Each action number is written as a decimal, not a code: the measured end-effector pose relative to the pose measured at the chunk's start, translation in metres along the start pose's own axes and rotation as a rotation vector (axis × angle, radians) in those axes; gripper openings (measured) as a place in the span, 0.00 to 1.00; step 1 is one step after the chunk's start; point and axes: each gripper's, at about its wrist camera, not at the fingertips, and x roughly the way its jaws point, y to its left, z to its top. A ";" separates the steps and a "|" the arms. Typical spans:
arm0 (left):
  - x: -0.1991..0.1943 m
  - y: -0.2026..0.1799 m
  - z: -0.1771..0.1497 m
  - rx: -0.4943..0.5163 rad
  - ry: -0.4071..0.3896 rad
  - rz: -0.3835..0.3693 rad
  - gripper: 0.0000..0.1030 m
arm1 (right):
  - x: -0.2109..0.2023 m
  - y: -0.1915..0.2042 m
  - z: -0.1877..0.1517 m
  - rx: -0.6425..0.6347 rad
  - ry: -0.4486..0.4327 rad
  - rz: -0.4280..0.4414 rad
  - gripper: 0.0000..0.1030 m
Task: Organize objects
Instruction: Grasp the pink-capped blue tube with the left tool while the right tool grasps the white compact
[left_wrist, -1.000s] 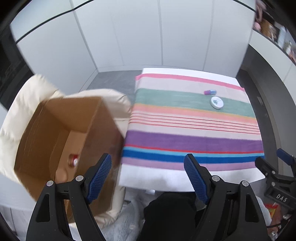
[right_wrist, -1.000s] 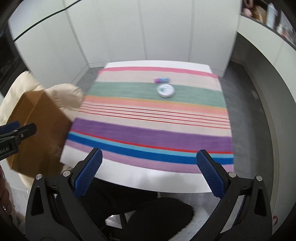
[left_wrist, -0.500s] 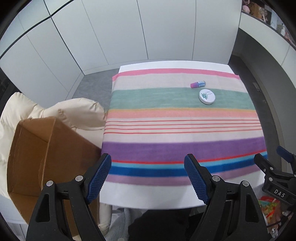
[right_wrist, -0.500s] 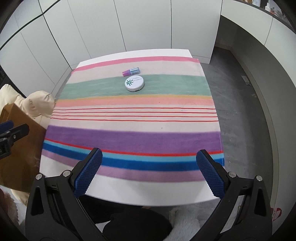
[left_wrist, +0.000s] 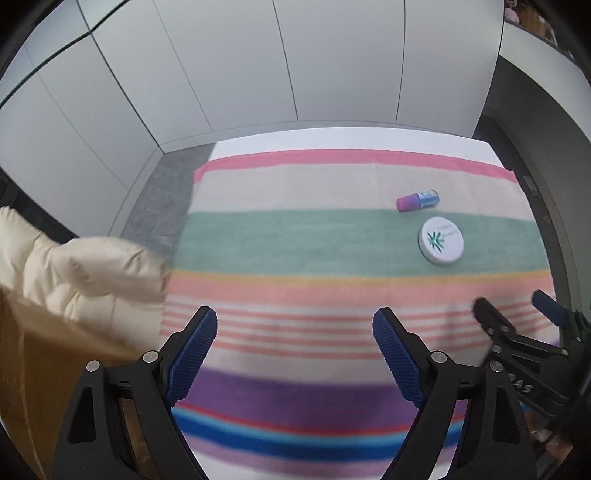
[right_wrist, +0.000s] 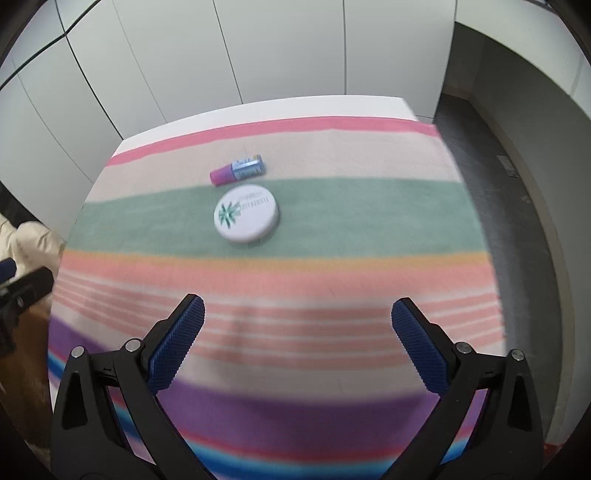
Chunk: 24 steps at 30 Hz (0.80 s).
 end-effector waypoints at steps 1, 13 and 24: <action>0.008 -0.004 0.005 0.002 0.004 -0.005 0.85 | 0.006 0.001 0.003 0.000 -0.003 -0.002 1.00; 0.053 -0.023 0.043 -0.054 -0.008 0.026 0.85 | 0.068 0.040 0.036 -0.143 -0.095 -0.033 0.58; 0.099 -0.101 0.072 -0.049 0.043 -0.052 0.86 | 0.056 -0.040 0.042 -0.034 -0.078 -0.090 0.58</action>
